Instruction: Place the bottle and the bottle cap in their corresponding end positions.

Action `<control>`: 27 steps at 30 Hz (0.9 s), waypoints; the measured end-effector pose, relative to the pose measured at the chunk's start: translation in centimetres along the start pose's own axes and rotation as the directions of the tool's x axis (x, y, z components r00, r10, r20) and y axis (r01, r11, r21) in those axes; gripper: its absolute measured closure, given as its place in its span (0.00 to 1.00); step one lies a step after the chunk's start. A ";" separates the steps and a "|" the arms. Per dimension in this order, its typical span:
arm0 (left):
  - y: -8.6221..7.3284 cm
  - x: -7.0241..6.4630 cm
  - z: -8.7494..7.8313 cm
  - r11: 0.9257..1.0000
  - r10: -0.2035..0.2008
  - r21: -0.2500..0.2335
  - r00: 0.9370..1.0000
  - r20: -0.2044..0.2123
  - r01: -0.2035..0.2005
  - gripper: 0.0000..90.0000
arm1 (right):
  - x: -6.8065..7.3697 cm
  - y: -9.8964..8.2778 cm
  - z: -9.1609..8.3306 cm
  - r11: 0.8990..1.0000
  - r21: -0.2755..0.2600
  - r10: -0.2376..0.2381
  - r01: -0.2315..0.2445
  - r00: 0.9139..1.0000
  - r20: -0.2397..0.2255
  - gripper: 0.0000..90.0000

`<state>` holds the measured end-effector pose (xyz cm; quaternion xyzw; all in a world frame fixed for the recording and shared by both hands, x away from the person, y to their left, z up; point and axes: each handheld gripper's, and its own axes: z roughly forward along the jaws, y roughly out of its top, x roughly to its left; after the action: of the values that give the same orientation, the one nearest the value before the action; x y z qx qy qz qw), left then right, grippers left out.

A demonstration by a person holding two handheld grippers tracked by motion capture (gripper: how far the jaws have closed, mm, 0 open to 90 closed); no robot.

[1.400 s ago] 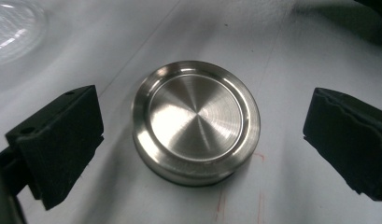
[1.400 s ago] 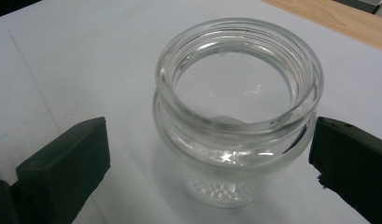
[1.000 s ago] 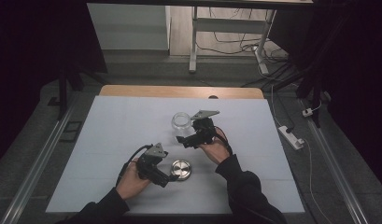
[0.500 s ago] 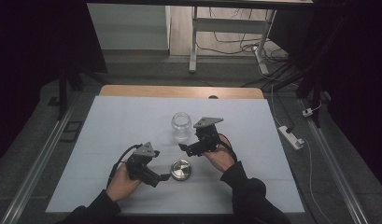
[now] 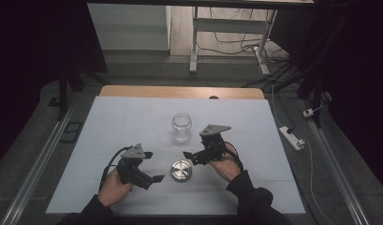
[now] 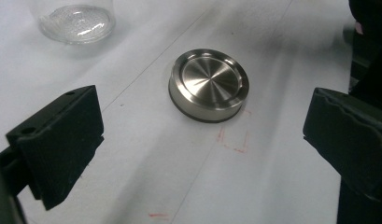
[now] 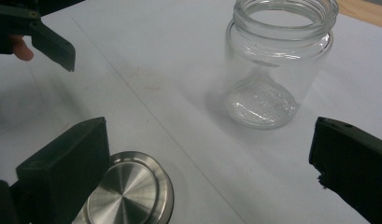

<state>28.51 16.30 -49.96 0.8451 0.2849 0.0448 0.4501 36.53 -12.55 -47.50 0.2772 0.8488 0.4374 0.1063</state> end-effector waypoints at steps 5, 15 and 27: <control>-0.3 -0.3 -0.6 1.000 0.006 -0.004 1.000 -0.011 -0.006 0.00 | 0.5 -0.4 -0.8 1.000 -0.007 -0.011 0.011 1.000 0.000 0.00; -0.9 -0.5 -1.8 1.000 -0.008 -0.015 1.000 -0.020 0.008 0.00 | 1.3 -1.3 -2.0 0.999 -0.010 -0.030 0.031 0.999 0.014 0.00; -2.3 -0.4 -3.8 0.998 -0.054 -0.042 0.997 -0.063 0.052 0.00 | 1.8 -2.9 -4.4 0.999 -0.021 -0.024 0.025 0.999 0.036 0.00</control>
<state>25.94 19.89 -49.46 0.8262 0.3206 0.0657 0.4586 32.14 -15.90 -47.09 0.2734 0.8453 0.4403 0.1296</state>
